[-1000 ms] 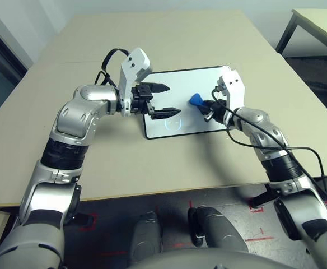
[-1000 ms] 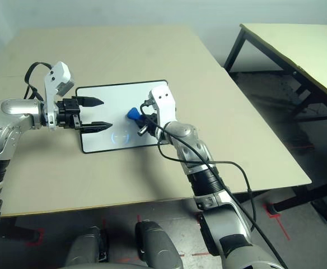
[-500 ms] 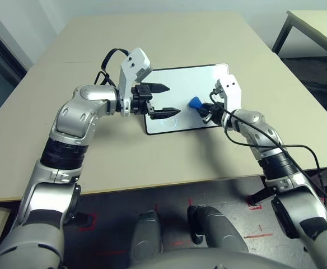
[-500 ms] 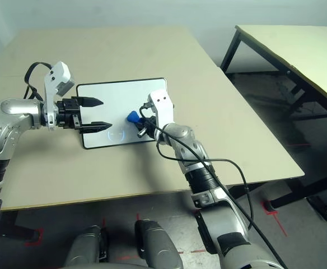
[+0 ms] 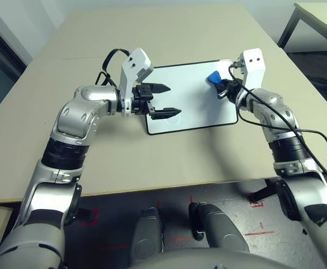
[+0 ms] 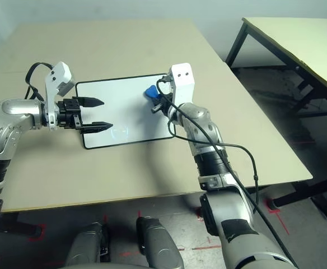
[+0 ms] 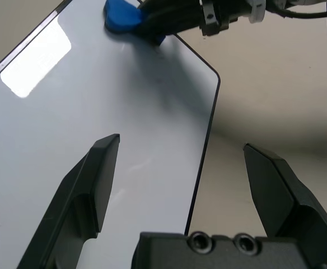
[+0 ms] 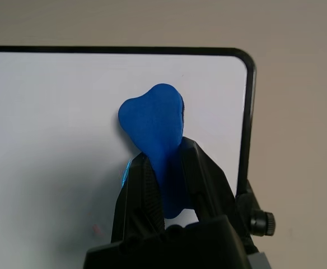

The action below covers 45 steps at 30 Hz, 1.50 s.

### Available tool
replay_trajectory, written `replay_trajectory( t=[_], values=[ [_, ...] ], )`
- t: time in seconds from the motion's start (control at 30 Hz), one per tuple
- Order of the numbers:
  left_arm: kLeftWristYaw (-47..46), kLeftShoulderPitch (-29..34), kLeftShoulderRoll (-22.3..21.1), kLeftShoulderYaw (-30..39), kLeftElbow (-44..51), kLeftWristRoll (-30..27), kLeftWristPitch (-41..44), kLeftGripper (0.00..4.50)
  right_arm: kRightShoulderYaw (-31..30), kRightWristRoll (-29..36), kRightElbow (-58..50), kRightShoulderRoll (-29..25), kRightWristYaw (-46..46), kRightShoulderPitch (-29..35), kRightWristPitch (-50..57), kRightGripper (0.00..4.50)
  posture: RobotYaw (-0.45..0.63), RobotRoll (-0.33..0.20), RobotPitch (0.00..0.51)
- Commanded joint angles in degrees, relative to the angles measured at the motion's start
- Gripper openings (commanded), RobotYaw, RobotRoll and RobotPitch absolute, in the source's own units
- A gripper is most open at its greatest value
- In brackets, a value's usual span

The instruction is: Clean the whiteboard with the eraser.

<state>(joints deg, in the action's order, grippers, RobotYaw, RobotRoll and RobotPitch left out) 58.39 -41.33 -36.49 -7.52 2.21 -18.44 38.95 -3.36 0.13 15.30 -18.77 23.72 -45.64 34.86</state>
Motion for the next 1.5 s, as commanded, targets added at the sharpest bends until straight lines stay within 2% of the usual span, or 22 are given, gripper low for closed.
replay_trajectory(
  t=[0.03, 0.23, 0.43, 0.73, 0.9, 1.3, 1.5],
  values=[
    [-0.22, 0.23, 0.17, -0.34, 1.07, -0.42, 0.60, 4.50, -0.11, -0.77, 2.44, -0.07, -1.57, 1.35, 3.13, 0.66, -0.07, 0.000, 0.138],
    [-0.38, 0.21, 0.12, -0.37, 1.44, -0.59, 0.91, 4.50, -1.59, -0.43, 0.26, 0.51, -0.57, 3.64, 6.26, 0.66, -0.07, 0.000, 0.139],
    [-0.47, 0.38, -0.03, -0.35, 1.94, -0.72, 1.17, 4.50, -2.57, 1.91, -4.96, 2.69, 0.87, 8.77, 13.95, 0.66, -0.07, 0.000, 0.139],
    [-0.56, -0.03, -0.16, -0.50, 2.13, -1.03, 1.49, 4.50, -3.82, 3.84, -5.25, 4.12, 2.55, 12.66, 18.61, 0.66, -0.06, 0.000, 0.139],
    [-0.46, -0.01, -0.43, -0.58, 2.16, -1.15, 1.58, 4.50, -3.26, 3.91, -7.11, 3.58, 2.30, 11.24, 18.74, 0.65, -0.06, 0.000, 0.141],
    [-0.31, 0.08, -0.45, -0.92, 2.04, -1.18, 1.50, 4.50, -0.03, 6.00, -16.69, 2.69, 0.63, 2.02, 24.06, 0.65, -0.07, 0.000, 0.144],
    [-0.31, 0.13, -0.31, -0.99, 1.92, -1.16, 1.32, 4.50, 0.54, 6.24, -17.19, 2.04, -0.66, 1.23, 24.09, 0.65, -0.07, 0.000, 0.142]
  ],
)
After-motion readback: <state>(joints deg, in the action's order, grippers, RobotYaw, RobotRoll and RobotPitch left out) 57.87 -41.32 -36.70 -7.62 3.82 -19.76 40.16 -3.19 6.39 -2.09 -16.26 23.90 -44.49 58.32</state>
